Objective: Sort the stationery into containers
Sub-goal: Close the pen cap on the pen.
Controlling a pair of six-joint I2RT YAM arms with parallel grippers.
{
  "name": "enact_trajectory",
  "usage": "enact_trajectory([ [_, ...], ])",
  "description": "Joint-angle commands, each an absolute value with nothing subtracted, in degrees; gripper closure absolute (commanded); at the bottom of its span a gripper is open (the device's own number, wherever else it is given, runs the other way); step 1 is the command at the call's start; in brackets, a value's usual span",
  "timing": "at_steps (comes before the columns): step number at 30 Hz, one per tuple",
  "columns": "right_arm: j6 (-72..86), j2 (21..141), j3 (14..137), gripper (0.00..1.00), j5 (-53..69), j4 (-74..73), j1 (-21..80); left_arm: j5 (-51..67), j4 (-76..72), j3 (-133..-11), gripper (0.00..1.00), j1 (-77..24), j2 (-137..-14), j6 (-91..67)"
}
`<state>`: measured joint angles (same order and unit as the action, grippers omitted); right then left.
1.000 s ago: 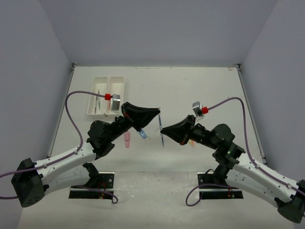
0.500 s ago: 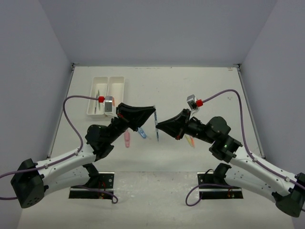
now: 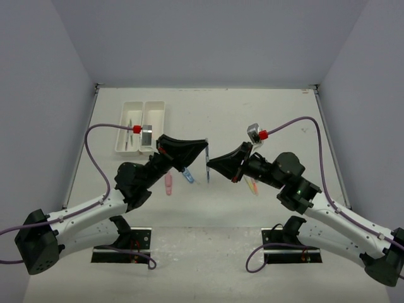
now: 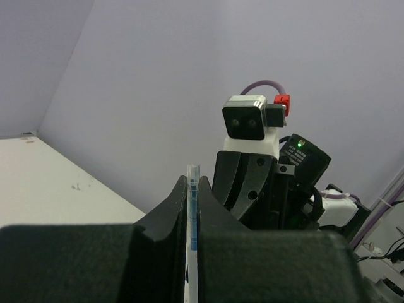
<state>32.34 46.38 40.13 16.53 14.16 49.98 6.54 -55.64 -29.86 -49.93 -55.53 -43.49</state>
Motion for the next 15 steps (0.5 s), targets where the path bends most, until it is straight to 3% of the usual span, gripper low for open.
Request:
enact_trajectory([
  [1,29.7,44.2,44.4,1.00,12.4,19.0,49.8,11.1,-47.0,-30.5,1.00,-50.3,-55.6,-39.6],
  [4,29.4,45.3,44.9,1.00,13.9,19.1,49.9,11.2,-45.3,-31.4,0.74,-50.3,-55.5,-39.1],
  [7,29.7,46.9,45.0,1.00,16.1,19.2,49.8,11.2,-42.9,-32.9,0.71,-50.3,-55.8,-38.3],
  [9,29.9,47.4,44.8,1.00,16.5,19.5,49.9,11.3,-42.3,-33.6,0.72,-50.3,-55.6,-38.0],
  [12,30.1,47.9,44.3,1.00,16.6,19.8,49.9,11.1,-41.5,-34.0,1.00,-50.3,-55.1,-37.6],
  [15,29.6,48.4,44.1,1.00,18.2,19.3,49.8,11.0,-41.9,-34.1,1.00,-50.3,-54.1,-37.5],
])
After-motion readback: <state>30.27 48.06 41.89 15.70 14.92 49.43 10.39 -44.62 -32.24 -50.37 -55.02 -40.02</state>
